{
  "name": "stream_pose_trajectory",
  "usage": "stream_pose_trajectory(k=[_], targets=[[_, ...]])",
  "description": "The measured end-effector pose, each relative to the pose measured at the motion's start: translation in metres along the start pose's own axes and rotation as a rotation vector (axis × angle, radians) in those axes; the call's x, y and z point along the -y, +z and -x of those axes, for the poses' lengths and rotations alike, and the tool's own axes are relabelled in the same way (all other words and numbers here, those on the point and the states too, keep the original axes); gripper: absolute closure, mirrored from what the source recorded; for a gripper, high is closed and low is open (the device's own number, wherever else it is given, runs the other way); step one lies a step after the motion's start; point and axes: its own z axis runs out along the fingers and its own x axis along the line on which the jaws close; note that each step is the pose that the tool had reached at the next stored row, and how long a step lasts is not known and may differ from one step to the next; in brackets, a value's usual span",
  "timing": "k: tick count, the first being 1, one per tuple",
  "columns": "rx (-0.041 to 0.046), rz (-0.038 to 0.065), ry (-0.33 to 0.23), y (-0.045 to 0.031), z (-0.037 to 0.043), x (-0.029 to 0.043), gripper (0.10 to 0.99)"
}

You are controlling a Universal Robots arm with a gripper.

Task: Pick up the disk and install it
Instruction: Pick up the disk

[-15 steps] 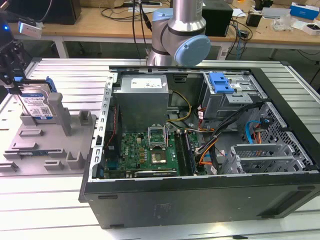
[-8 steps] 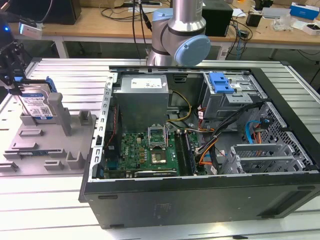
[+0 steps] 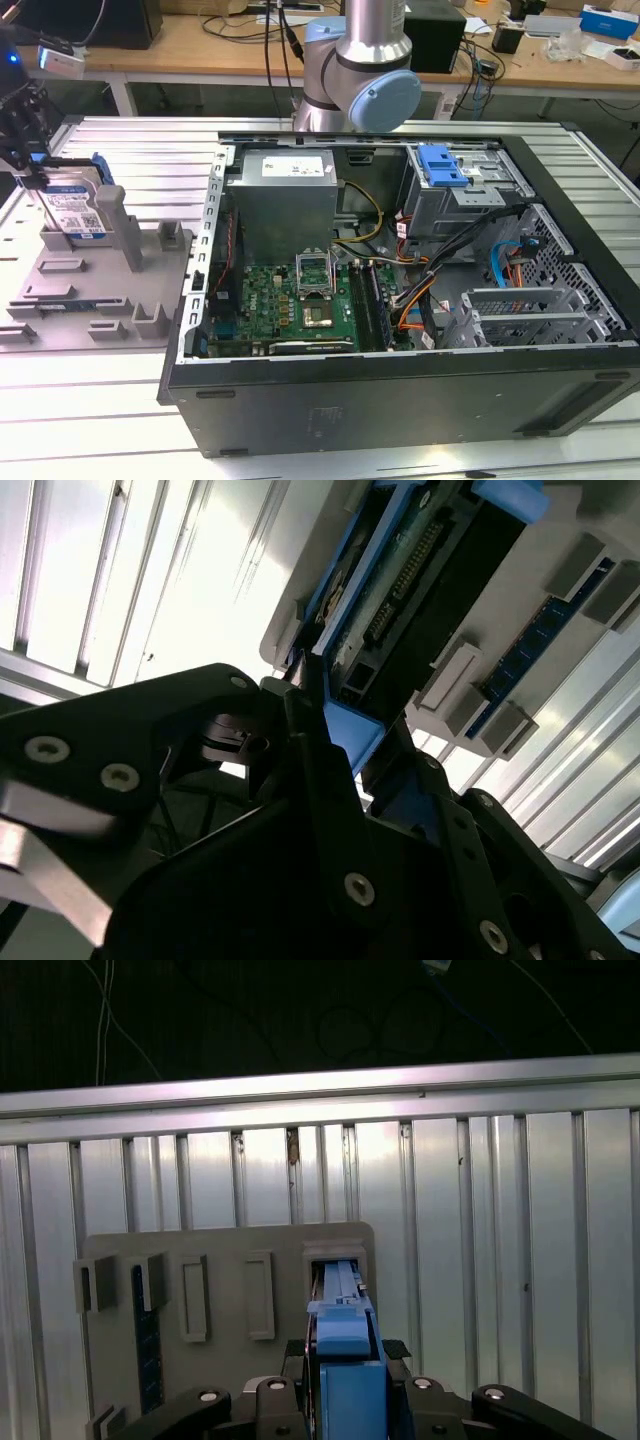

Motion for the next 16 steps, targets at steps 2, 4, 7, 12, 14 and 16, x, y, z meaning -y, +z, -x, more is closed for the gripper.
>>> stream_pose_trajectory(k=[2,4,7,12,14,16], targets=[[0.0000,0.000,0.000,0.0000,0.0000,0.0000,0.694],[0.0000,0.000,0.000,0.0001,0.0000,0.0000,0.694],[0.0000,0.000,0.000,0.0003,0.0000,0.0000,0.694],[0.0000,0.000,0.000,0.0007,0.0000,0.0000,0.718],[0.0000,0.000,0.000,0.0007,0.0000,0.0000,0.718],[0.0000,0.000,0.000,0.0008,0.0000,0.0000,0.718]])
